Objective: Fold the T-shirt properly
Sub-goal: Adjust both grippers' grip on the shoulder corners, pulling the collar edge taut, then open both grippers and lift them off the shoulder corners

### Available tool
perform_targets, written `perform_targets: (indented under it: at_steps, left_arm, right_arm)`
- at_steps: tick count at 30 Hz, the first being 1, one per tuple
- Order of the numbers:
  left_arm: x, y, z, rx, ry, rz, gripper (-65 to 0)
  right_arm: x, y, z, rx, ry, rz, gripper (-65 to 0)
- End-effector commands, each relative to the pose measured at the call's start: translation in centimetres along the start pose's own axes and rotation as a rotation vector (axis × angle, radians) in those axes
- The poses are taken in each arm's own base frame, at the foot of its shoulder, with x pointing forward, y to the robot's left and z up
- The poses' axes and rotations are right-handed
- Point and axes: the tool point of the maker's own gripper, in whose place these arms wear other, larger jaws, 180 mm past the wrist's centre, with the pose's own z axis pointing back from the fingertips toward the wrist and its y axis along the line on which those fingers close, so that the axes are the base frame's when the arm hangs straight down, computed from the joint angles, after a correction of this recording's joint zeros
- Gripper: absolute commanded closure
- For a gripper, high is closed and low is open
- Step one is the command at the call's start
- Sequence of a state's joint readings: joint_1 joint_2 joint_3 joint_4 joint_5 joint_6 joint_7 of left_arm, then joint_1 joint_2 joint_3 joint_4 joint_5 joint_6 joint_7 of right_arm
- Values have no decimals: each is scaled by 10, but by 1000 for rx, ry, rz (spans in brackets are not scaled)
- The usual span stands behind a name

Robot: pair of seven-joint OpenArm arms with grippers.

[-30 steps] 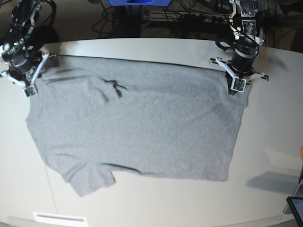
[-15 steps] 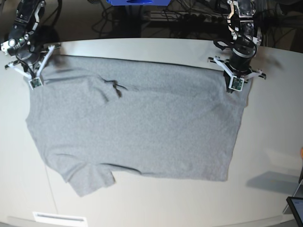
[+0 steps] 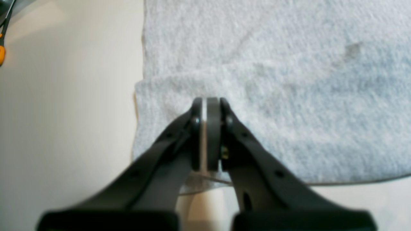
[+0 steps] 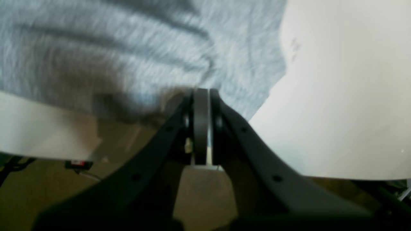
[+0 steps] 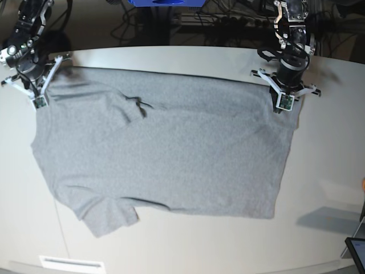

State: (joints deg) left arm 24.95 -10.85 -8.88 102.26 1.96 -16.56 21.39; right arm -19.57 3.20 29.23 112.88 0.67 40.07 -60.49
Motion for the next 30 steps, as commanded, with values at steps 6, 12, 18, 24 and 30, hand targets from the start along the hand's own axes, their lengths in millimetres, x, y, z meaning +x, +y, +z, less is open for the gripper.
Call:
perform_targets:
  at_steps: [6, 12, 18, 24, 30]
  left_arm:
    - [13, 7, 2, 19, -45, -10, -27]
    - [12, 7, 1, 19, -44, -9, -27]
    - [31, 13, -5, 33, -92, 6, -29]
    - [49, 12, -14, 55, -137, 62, -111]
    - [84, 21, -26, 84, -216, 97, -220]
  right_arm:
    - [39, -20, 6, -49, -104, 19, -10]
    - [82, -3, 4, -9, -184, 132, -10]
    - [97, -11, 3, -24, -209, 128, -28]
    - [104, -7, 4, -13, -264, 127, -210]
    - [137, -23, 14, -50, -361, 143, -210]
